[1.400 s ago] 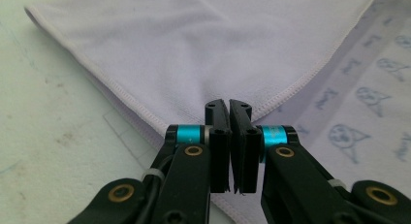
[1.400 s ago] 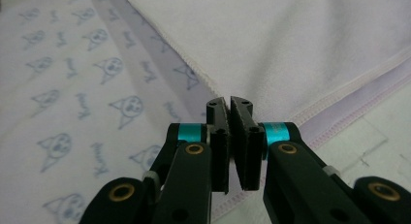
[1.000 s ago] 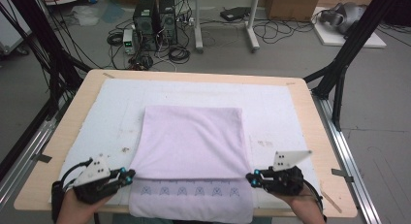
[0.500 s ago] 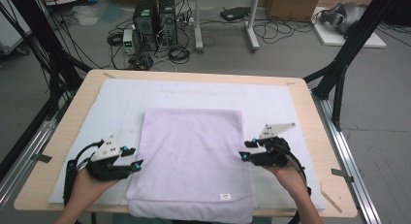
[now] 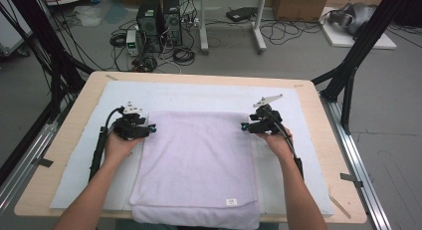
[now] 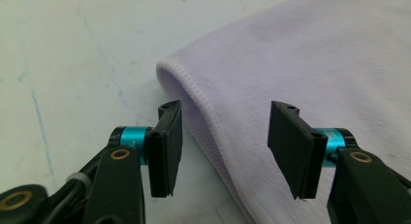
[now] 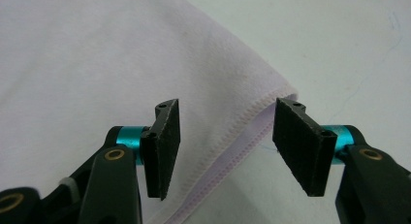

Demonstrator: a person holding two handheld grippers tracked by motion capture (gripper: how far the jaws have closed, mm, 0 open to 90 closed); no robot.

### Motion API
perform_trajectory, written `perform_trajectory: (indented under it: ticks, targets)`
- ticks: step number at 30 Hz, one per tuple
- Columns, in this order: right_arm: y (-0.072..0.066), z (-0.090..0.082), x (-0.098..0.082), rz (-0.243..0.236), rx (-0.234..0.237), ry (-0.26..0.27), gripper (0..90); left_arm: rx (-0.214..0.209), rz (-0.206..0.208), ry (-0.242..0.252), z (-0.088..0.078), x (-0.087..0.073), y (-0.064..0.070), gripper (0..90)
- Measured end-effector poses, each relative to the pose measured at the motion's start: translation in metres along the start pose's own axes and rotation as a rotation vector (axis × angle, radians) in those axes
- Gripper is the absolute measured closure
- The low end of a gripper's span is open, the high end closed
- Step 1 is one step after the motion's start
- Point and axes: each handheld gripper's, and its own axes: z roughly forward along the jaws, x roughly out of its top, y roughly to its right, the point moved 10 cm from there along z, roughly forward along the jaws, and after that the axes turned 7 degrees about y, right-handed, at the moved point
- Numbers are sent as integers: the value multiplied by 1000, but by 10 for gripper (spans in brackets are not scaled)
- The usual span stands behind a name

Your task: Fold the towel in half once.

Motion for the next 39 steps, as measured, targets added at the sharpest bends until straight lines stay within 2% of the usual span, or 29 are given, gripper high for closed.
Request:
perform_trajectory:
  ticks: [2,3,4,5,6,7,8,9,10,11,12,13,14,18,20,21,22,23,25,27,28,30,32,36,39]
  targets:
    - [3,8,-5,9,-8,-17,423,9,-18,-8,9,-2,-3,457]
    - [4,12,-6,17,-15,-21,429,0,-54,6,13,-1,-3,456]
    - [4,15,-7,26,-18,-19,449,8,-74,22,15,1,-5,480]
    - [4,20,-8,33,-13,-16,506,3,-75,26,15,2,-4,569]
    - [4,23,-10,41,-16,-27,558,-21,-65,31,17,5,0,700]
    - [2,25,-8,41,-8,-5,768,-15,-43,30,19,6,1,802]
    - [-3,27,-6,64,43,-1,843,-10,-37,20,20,7,2,827]
    - [-3,29,-4,49,25,-8,862,-4,-30,10,21,9,0,836]
    - [-3,29,-2,33,5,-22,867,9,-8,-1,21,12,-2,839]
    - [-2,29,1,7,-13,-29,870,24,16,8,20,19,-4,841]
    - [-1,26,6,-5,-29,-24,871,39,23,40,17,28,-6,842]
    - [1,22,14,-3,-40,-3,871,44,22,54,14,38,-8,842]
    - [3,18,22,-8,-47,17,871,52,40,60,12,48,-10,842]
    - [13,-5,59,-50,-101,76,872,68,72,159,-5,106,-12,842]
    - [20,-18,76,-54,-124,94,860,67,100,197,-13,131,-13,834]
    - [24,-23,83,-52,-132,105,797,83,111,204,-15,138,-15,798]
    - [29,-26,88,-41,-146,114,640,109,103,194,-16,139,-19,699]
    - [35,-27,88,-27,-172,109,582,107,88,186,-16,138,-21,607]
    - [39,-28,81,0,-153,96,539,103,76,139,-16,126,-26,552]
    - [38,-26,69,5,-149,72,511,104,75,122,-17,111,-29,535]
    - [35,-24,63,24,-127,48,488,100,66,111,-17,103,-31,531]
    - [29,-24,53,-7,-116,40,488,86,54,95,-20,87,-30,517]
    - [19,-25,46,-4,-78,44,479,67,64,84,-24,73,-27,506]
    - [-4,-31,35,-31,-31,48,478,22,81,82,-36,51,-14,483]
    - [-30,-41,28,-66,21,67,482,-19,96,80,-46,38,-1,459]
